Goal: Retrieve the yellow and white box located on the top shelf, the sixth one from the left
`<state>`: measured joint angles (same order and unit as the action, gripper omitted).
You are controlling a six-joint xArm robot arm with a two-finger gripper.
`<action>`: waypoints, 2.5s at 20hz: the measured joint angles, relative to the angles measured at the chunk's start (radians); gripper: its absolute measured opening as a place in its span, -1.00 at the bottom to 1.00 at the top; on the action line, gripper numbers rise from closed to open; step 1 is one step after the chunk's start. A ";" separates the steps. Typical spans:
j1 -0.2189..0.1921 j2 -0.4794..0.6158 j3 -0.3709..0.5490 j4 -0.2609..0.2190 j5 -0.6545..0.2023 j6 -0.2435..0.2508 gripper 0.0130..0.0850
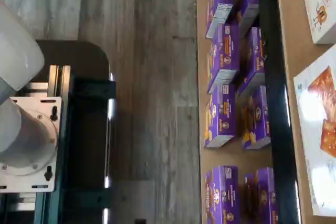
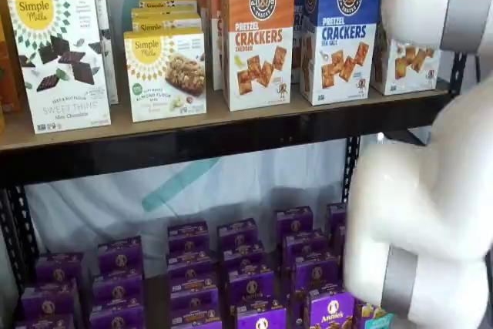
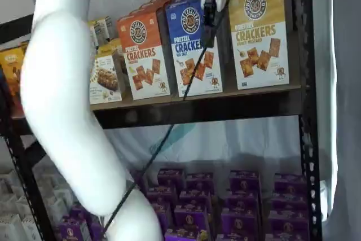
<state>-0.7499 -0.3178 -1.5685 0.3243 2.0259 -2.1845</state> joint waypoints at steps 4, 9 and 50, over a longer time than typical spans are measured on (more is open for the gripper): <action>0.010 -0.065 0.077 -0.008 -0.100 -0.003 1.00; 0.012 -0.106 0.127 -0.009 -0.165 -0.010 1.00; -0.048 -0.001 0.051 0.293 -0.499 -0.028 1.00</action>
<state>-0.7981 -0.3191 -1.5178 0.6174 1.5274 -2.2120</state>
